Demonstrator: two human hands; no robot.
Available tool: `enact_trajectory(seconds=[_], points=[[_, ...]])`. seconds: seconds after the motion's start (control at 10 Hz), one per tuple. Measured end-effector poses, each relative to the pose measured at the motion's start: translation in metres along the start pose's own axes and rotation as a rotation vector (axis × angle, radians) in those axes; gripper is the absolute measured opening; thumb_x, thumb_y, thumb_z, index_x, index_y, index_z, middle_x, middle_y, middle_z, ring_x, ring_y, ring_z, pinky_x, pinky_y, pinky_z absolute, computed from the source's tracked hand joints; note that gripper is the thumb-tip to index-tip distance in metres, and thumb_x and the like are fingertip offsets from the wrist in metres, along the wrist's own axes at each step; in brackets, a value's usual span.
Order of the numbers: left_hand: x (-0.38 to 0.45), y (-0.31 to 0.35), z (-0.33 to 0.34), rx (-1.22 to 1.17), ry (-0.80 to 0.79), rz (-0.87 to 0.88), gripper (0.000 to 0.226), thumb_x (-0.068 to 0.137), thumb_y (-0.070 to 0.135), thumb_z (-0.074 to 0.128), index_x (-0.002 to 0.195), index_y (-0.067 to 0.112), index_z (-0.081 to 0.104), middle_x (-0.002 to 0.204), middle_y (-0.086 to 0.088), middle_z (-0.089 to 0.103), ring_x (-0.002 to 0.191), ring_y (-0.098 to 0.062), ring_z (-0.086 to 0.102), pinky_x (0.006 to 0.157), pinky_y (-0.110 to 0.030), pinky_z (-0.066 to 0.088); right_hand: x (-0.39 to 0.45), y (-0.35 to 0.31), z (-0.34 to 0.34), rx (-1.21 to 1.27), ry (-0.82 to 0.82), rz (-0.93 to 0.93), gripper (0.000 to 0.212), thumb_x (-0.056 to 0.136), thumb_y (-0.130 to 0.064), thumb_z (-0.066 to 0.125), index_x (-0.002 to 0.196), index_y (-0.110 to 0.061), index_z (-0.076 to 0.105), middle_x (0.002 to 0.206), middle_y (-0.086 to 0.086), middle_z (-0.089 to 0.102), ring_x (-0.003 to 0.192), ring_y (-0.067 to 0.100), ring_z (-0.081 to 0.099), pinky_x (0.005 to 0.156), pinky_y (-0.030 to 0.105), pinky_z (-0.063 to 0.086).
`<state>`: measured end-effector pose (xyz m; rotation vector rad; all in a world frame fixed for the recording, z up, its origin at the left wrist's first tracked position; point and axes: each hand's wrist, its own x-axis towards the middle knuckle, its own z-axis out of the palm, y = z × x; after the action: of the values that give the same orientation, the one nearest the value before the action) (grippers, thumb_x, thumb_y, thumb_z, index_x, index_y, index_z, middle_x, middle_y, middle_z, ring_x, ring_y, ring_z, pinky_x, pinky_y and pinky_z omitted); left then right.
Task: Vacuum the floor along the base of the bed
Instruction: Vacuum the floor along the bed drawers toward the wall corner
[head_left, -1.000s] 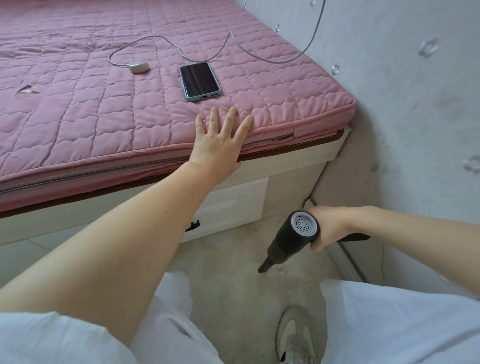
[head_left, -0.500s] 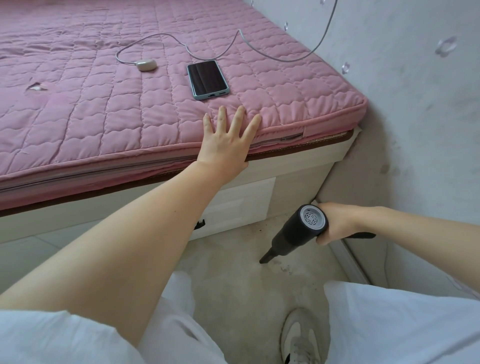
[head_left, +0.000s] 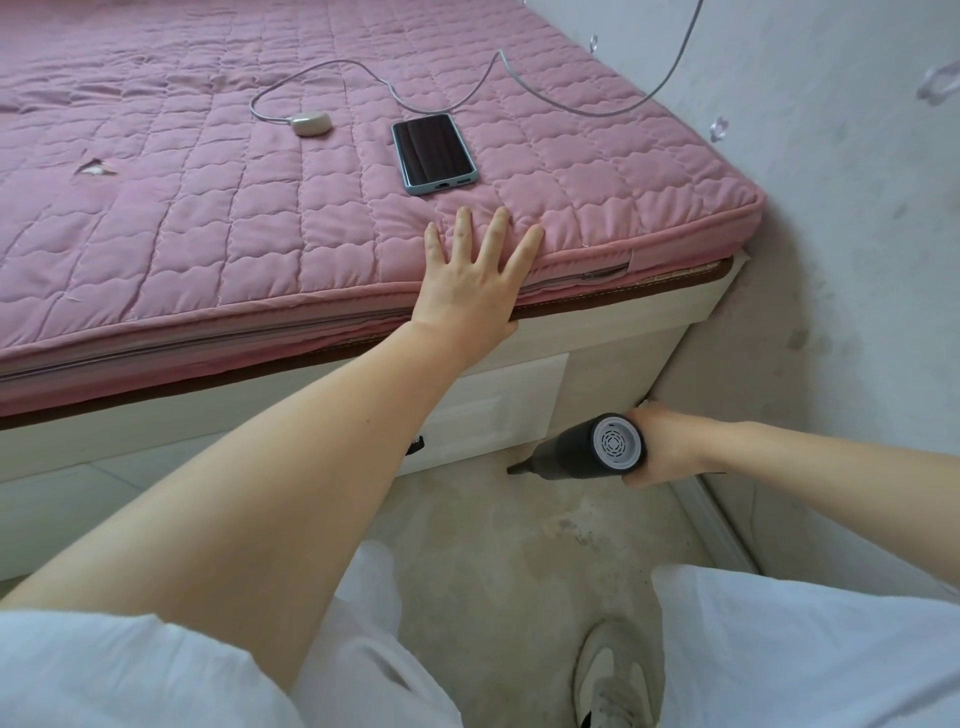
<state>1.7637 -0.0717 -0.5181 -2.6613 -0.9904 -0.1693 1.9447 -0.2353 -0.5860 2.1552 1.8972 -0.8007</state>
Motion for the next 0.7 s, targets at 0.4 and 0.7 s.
enact_trajectory(seconds=[0.4, 0.7], points=[[0.0001, 0.0001, 0.0002, 0.003, 0.005, 0.000, 0.095, 0.090, 0.049, 0.059, 0.155, 0.023, -0.005, 0.162, -0.016, 0.001, 0.146, -0.049, 0.004, 0.114, -0.068, 0.012, 0.0076, -0.0031, 0.0084, 0.010, -0.023, -0.050, 0.033, 0.073, -0.023, 0.069, 0.104, -0.023, 0.058, 0.096, -0.005, 0.067, 0.088, 0.014, 0.064, 0.076, 0.028, 0.055], [-0.0002, -0.0005, -0.0009, 0.008, 0.005, 0.003, 0.095, 0.090, 0.050, 0.058, 0.155, 0.023, -0.006, 0.162, -0.016, 0.002, 0.146, -0.048, 0.004, 0.115, -0.066, 0.011, 0.0085, 0.0011, 0.0095, 0.002, -0.026, -0.040, 0.032, 0.072, -0.024, 0.069, 0.102, -0.024, 0.057, 0.095, -0.004, 0.067, 0.086, 0.015, 0.064, 0.075, 0.029, 0.055]])
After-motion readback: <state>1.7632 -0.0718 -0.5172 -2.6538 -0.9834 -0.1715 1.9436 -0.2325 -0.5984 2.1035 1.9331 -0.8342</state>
